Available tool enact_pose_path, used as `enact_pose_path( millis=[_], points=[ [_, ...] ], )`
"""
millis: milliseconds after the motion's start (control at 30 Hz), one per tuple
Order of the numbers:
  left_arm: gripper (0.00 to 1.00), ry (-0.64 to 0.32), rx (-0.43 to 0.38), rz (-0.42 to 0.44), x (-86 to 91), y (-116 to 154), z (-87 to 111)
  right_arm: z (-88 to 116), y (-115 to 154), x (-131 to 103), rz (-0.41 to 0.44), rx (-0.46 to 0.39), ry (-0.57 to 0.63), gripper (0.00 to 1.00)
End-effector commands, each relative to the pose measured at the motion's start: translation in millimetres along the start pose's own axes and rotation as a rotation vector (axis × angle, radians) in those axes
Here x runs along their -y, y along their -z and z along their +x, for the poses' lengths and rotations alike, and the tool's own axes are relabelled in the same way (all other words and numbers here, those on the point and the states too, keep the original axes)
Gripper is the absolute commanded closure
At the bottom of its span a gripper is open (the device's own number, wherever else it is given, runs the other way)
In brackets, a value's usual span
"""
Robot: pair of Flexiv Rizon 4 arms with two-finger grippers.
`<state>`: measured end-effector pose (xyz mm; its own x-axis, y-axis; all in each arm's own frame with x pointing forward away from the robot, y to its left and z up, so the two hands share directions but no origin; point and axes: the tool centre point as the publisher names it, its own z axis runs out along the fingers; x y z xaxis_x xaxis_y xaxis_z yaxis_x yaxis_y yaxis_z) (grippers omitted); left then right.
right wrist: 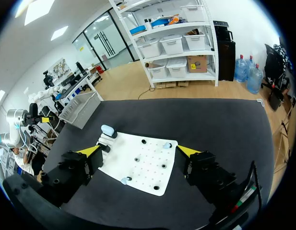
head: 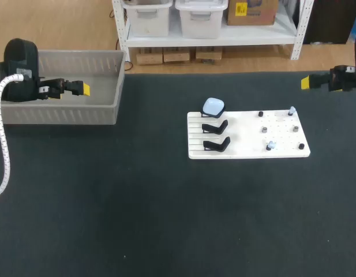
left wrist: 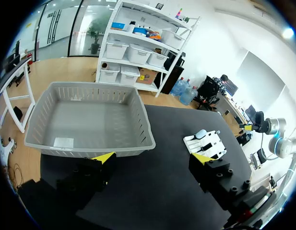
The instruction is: Pick up each earbud case from the left stands, insert the matching earbuds, close the lid, and place the case in the box.
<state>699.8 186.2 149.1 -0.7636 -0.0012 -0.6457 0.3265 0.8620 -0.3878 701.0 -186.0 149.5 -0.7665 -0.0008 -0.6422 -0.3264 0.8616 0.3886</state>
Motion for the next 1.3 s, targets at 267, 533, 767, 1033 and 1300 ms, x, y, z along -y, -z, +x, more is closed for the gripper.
enact_pose_path(
  millis=[267, 533, 767, 1033, 1300],
  points=[
    [0.00, 0.002, -0.004, -0.008, 1.6, 0, -0.6, 0, 0, 0, 0.001, 0.000, 0.000, 0.00],
    [0.00, -0.074, 0.005, 0.119, 10.7, -3, -5.4, 0, 0, 0, 0.001, 0.000, 0.000, 0.00],
    [0.00, -0.333, 0.047, 0.260, 18.6, -7, -19.5, 0, 0, 0, 0.001, 0.000, 0.000, 0.00],
    [0.00, -0.599, 0.020, 0.425, 28.0, -20, -39.6, 0, 0, 0, 0.001, 0.000, 0.000, 0.00],
    [0.00, -0.771, -0.047, 0.478, 36.8, -47, -46.6, 0, 0, 0, 0.001, 0.000, 0.000, 0.00]
  ],
)
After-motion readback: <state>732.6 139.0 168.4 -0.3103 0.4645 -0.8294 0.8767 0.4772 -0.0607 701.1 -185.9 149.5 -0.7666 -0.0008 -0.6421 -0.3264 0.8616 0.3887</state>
